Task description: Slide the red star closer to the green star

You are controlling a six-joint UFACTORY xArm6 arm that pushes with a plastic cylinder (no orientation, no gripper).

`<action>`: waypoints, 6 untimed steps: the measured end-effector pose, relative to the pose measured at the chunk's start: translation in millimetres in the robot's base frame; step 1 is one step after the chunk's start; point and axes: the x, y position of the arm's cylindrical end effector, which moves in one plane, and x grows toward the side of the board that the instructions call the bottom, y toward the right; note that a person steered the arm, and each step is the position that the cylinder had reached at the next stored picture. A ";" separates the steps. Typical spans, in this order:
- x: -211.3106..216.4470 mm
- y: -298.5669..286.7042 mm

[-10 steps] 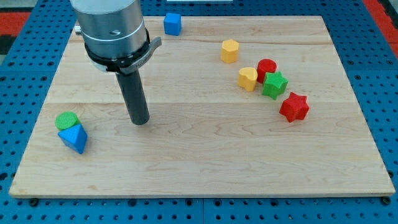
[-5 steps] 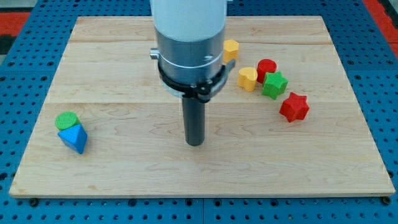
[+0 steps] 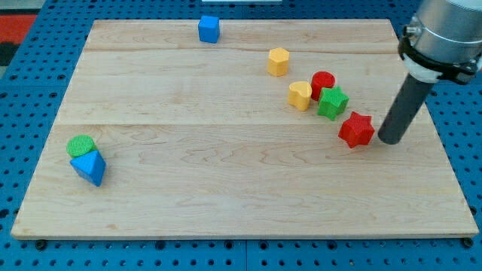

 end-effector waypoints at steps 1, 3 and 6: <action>1.5 19.7; 1.5 23.7; -22.0 22.9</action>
